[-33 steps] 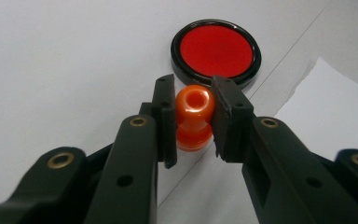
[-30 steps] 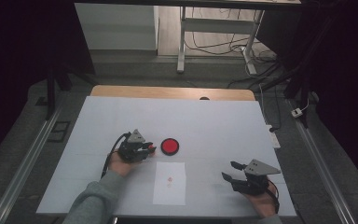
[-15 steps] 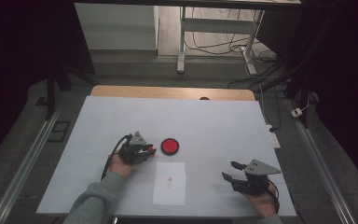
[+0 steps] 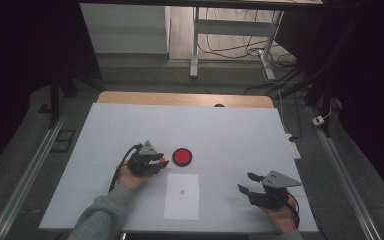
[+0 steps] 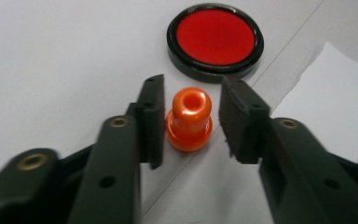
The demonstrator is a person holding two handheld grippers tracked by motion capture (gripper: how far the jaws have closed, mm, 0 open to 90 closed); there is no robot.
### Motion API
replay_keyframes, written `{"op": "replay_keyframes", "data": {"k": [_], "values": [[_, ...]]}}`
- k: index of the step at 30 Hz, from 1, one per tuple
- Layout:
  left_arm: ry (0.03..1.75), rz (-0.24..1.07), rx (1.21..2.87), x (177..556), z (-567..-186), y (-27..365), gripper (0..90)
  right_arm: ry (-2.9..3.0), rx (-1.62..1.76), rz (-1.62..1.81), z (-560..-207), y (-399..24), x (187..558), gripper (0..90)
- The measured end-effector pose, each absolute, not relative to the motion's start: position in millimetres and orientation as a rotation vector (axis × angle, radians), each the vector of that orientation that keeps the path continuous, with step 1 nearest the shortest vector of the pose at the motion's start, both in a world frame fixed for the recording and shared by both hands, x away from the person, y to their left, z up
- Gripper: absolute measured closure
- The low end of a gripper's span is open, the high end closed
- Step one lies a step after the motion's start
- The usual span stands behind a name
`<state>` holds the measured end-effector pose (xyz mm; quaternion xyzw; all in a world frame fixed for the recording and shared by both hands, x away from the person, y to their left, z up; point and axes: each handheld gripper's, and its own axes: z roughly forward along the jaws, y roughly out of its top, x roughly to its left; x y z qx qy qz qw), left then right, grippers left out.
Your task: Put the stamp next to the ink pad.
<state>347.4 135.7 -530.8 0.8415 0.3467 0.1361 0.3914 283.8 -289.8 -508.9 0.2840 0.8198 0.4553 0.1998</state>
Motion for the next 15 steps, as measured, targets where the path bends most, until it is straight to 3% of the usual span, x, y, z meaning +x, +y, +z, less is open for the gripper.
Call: {"op": "replay_keyframes", "data": {"k": [9,15], "values": [[0.936,0.353,2.063,346,-524,140,40.0,2.286,0.793,1.289,-509,-290,285,41.3],[0.928,0.337,2.019,338,-515,144,35.3,2.284,0.793,1.302,-509,-290,286,41.3]]}}
